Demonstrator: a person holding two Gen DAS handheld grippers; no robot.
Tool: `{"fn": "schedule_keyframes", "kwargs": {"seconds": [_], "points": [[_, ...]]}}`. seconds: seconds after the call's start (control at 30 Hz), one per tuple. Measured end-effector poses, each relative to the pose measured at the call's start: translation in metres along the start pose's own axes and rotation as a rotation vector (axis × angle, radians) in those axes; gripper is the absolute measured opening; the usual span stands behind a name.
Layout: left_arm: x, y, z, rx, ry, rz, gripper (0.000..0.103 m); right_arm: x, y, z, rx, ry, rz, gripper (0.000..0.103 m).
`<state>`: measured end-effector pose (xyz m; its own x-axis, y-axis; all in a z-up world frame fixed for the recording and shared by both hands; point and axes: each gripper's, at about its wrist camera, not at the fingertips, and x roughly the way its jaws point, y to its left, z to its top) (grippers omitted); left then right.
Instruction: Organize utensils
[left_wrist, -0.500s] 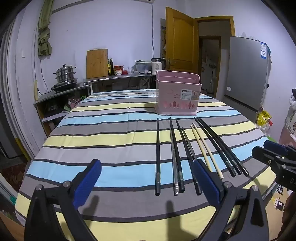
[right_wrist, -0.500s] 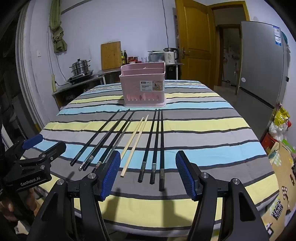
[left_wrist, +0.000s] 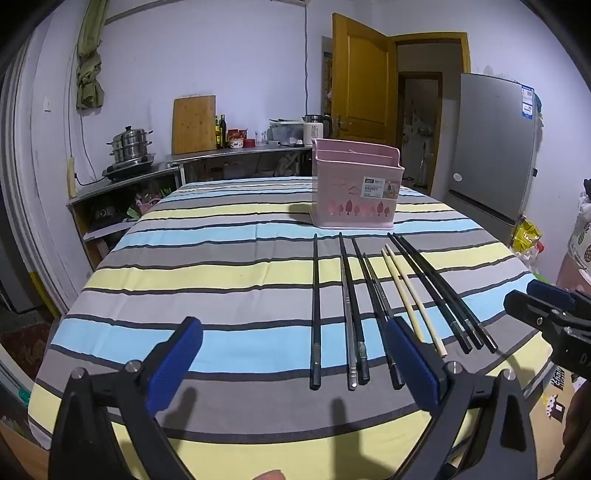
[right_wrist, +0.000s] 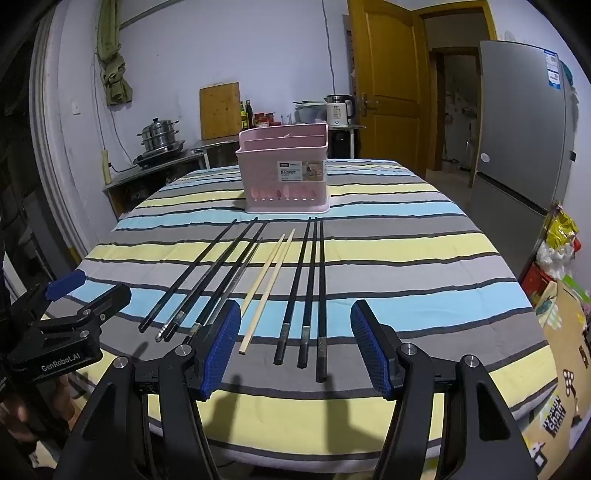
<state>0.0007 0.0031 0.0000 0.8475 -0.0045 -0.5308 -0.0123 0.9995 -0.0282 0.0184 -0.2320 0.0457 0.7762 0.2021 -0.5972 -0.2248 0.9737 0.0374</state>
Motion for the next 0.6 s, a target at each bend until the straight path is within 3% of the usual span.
{"fn": "schedule_keyframes", "kwargs": {"seconds": [0.6], "points": [[-0.0001, -0.0005, 0.0001, -0.002, 0.001, -0.002, 0.1, -0.0023, 0.0036, -0.001, -0.002, 0.001, -0.005, 0.062]]}}
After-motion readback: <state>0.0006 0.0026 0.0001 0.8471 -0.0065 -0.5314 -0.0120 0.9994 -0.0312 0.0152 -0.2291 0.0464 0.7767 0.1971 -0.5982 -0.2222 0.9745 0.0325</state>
